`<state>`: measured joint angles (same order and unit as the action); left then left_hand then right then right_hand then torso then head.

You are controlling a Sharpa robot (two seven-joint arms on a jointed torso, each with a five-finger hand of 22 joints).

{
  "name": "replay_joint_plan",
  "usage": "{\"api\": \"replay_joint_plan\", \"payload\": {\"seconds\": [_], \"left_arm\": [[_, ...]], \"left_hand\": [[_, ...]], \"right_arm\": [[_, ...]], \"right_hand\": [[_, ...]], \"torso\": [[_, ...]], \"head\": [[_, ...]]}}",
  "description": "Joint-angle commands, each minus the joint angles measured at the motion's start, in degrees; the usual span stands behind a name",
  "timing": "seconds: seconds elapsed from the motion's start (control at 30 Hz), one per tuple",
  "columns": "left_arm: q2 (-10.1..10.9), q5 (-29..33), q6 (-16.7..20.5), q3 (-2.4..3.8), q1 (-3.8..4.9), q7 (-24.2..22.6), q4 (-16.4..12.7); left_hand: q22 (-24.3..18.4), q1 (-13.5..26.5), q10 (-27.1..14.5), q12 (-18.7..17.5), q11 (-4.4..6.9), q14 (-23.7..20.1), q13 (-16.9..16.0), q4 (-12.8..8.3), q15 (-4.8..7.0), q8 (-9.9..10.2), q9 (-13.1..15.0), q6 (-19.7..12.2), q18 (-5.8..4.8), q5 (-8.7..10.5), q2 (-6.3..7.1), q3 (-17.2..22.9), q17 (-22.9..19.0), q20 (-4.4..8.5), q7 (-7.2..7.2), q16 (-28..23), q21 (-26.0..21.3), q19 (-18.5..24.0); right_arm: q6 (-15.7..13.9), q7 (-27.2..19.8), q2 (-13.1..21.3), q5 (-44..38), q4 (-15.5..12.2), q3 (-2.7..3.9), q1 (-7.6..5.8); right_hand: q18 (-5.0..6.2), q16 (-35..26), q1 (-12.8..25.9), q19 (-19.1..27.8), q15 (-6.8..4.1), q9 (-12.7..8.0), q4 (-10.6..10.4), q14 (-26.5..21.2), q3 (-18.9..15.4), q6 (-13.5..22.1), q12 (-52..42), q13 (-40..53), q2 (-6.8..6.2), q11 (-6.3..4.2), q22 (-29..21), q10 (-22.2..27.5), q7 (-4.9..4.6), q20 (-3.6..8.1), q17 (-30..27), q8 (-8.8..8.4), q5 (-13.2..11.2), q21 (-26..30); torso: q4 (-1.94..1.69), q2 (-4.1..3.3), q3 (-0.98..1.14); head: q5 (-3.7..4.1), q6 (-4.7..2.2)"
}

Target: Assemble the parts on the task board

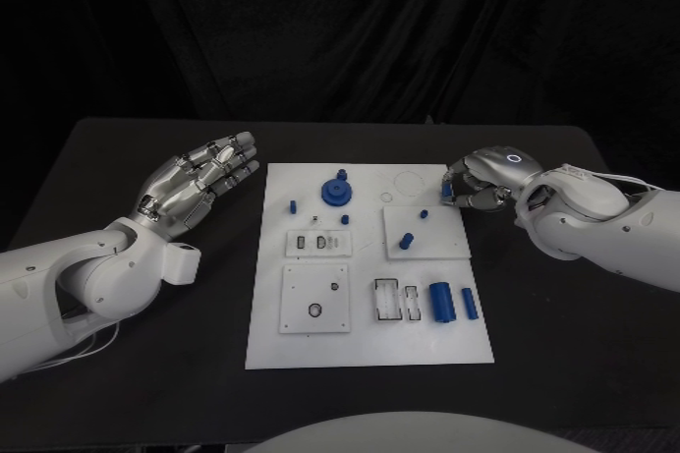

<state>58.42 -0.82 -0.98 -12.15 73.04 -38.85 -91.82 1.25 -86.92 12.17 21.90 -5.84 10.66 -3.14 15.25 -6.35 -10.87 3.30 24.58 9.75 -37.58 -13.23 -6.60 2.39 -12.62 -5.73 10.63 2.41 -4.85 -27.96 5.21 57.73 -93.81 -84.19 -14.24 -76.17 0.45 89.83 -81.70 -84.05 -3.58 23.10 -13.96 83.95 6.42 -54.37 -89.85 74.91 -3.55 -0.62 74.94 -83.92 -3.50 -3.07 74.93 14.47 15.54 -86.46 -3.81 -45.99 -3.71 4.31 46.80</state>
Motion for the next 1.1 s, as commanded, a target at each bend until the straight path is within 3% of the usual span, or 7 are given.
{"api": "replay_joint_plan", "payload": {"seconds": [0.03, 0.27, 0.47, 0.7, 0.83, 0.97, 1.1], "left_arm": [[0.01, 0.16, -0.56, 0.05, -0.10, -0.80, -0.15], [-0.06, 0.16, -0.36, 0.05, -0.11, -0.68, -0.17], [-0.38, 0.16, -0.35, 0.05, -0.11, -0.61, -0.08], [-0.85, 0.16, -0.47, 0.05, -0.10, -0.54, 0.02], [-0.98, 0.16, -0.50, 0.05, -0.10, -0.52, 0.09], [-1.08, 0.16, -0.57, 0.05, -0.10, -0.44, 0.17], [-1.26, 0.16, -0.67, 0.05, -0.10, -0.40, 0.31]], "left_hand": [[0.05, -0.51, -0.11, 0.19, -0.45, -0.16, -0.01, 0.01, -0.38, -0.19, -0.03, -0.22, 0.52, -0.24, 0.24, 0.20, 0.06, -0.39, 0.00, 0.19, 0.09, 0.08], [0.06, -0.46, -0.11, 0.26, -0.47, -0.16, -0.02, 0.00, -0.41, -0.24, -0.03, -0.24, 0.52, -0.19, 0.34, 0.38, 0.07, -0.42, -0.07, 0.22, 0.09, 0.07], [0.06, -0.46, -0.11, 0.26, -0.47, -0.16, -0.02, 0.00, -0.41, -0.24, -0.03, -0.24, 0.52, -0.19, 0.34, 0.38, 0.07, -0.42, -0.07, 0.22, 0.09, 0.07], [0.05, -0.44, -0.11, 0.28, -0.46, -0.18, -0.02, -0.01, -0.40, -0.25, -0.02, -0.23, 0.53, -0.18, 0.39, 0.41, 0.07, -0.42, -0.08, 0.21, 0.07, 0.10], [0.05, -0.44, -0.11, 0.28, -0.46, -0.18, -0.02, -0.01, -0.40, -0.25, -0.02, -0.23, 0.53, -0.18, 0.39, 0.41, 0.07, -0.42, -0.08, 0.21, 0.07, 0.10], [0.05, -0.44, -0.11, 0.28, -0.46, -0.18, -0.02, -0.01, -0.40, -0.25, -0.02, -0.23, 0.53, -0.18, 0.39, 0.41, 0.07, -0.42, -0.08, 0.21, 0.07, 0.10], [0.05, -0.44, -0.11, 0.28, -0.46, -0.18, -0.02, -0.01, -0.40, -0.25, -0.02, -0.23, 0.53, -0.18, 0.39, 0.41, 0.07, -0.42, -0.08, 0.21, 0.07, 0.10]], "right_arm": [[-5.32, -0.82, 0.59, -0.17, -1.66, 0.09, -0.46], [-5.53, 0.44, 0.62, -0.17, -7.61, 0.13, -4.47], [-4.60, 1.40, -2.11, -0.16, -11.60, 0.13, -5.68], [-3.64, 3.24, -7.75, -0.13, -12.77, 0.13, -3.19], [-3.17, 4.62, -10.46, -0.26, -12.02, 0.14, -1.43], [-2.00, 6.26, -12.68, -1.35, -10.84, 0.14, -0.07], [-0.32, 7.81, -14.14, -1.92, -9.94, 0.15, 0.86]], "right_hand": [[0.51, 0.17, -0.70, -3.56, -0.48, 0.48, 0.38, 6.05, -0.11, -0.56, -0.15, 15.09, 0.20, -0.52, 13.80, -6.08, 0.06, 0.55, 15.07, 0.50, 0.27, -0.08], [0.44, 0.17, -0.65, -3.75, -0.54, 1.27, 0.36, 6.05, -0.30, -0.92, -0.15, 15.09, 0.11, -0.56, 13.89, -6.08, 0.00, 0.63, 15.07, 1.32, 0.27, -0.33], [0.45, 0.17, -0.65, -3.73, -0.55, 1.41, 0.37, 6.05, -0.29, -0.96, -0.15, 15.09, 0.17, -0.55, 13.88, -6.08, -0.01, 0.64, 15.07, 1.46, 0.25, -0.29], [0.43, 0.17, -0.53, -3.81, -0.56, 1.79, 0.41, 6.05, -0.35, -0.97, -0.15, 15.09, 0.28, -0.50, 13.91, -6.08, -0.11, 0.67, 15.07, 1.77, 0.57, -0.39], [0.44, 0.17, -0.39, -3.81, -0.52, 2.41, 0.66, 6.05, -0.44, -0.77, -0.15, 15.09, 0.22, -0.38, 13.89, -6.08, -0.28, 0.67, 15.07, 2.16, 2.04, -0.35], [0.48, 0.17, -0.37, -3.74, -0.42, 2.70, 0.88, 6.05, -0.47, -0.72, -0.15, 15.09, 0.11, -0.16, 13.84, -6.08, -0.49, 0.63, 15.07, 2.34, 2.70, -0.23], [0.53, 0.17, -0.29, -3.62, -0.37, 2.75, 0.92, 6.05, -0.52, -0.59, -0.15, 15.09, 0.02, -0.07, 13.77, -6.08, -0.57, 0.60, 15.07, 2.31, 2.80, -0.03]], "torso": [[0.00, 0.02, 0.00], [-0.01, 0.02, -0.01], [0.02, 0.13, -0.10], [-0.08, 0.02, -0.08], [-0.14, 0.03, -0.15], [0.05, -0.06, 0.05], [-0.10, 0.02, -0.08]], "head": [[-0.16, -0.03], [-0.23, 0.05], [-0.38, 0.07], [-1.19, 0.30], [-1.43, 0.34], [-1.71, 0.46], [-1.74, 0.87]]}}
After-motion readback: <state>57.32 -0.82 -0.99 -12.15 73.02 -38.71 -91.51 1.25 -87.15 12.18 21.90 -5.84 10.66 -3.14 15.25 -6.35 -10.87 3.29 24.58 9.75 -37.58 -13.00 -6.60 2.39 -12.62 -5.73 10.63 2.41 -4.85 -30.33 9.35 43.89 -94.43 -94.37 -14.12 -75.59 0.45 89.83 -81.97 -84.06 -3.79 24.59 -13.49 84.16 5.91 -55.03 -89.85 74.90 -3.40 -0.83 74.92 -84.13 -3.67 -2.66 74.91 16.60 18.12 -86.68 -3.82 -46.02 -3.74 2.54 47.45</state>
